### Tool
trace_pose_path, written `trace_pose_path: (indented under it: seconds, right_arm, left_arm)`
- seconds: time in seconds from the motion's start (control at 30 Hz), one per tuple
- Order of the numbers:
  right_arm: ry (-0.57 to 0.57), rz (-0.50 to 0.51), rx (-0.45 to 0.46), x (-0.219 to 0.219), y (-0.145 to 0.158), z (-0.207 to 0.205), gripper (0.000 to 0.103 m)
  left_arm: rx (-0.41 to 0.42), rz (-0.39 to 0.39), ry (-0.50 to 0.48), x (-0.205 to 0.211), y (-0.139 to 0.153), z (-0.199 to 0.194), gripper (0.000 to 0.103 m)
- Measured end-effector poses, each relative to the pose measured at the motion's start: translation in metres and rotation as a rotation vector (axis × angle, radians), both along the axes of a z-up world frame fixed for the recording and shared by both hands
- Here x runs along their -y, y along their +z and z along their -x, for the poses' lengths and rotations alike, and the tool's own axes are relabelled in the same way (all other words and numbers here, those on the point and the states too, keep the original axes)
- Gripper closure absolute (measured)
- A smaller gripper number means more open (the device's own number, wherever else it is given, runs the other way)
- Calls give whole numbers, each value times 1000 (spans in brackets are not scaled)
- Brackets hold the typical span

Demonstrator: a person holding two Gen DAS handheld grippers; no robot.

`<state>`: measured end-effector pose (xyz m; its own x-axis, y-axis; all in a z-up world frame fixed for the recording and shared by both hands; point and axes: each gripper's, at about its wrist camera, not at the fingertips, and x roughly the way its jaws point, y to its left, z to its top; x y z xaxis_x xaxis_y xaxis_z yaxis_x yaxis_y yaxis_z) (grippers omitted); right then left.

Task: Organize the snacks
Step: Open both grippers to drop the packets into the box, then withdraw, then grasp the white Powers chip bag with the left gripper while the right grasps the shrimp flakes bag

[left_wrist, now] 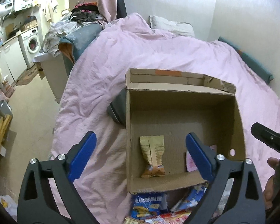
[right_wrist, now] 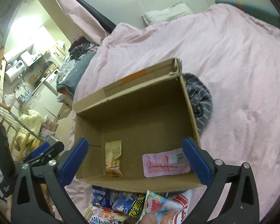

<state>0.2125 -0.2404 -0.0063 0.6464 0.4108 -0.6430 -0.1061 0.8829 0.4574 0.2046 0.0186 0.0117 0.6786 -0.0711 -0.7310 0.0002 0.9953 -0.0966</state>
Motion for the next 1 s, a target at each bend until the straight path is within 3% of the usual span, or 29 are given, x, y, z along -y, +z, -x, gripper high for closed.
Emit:
trace_pose_path:
  seconds: [0.13,0.37,0.83,1.0]
  right_arm:
    - [-35,47,73,2,12,21,0]
    - [-62,62,104,8,18,51,0]
    - [-68,79,50,15,11,94,0]
    - [-89,82,23,21,4,112,0]
  left_arm:
    - [-21,31,11,-4,0,13,8]
    - [-47,-11,25,-8,1,36,8]
    - [-67,-32,10,-11,-1,88,8]
    - [-109,-17,13,-14,-11,103,8]
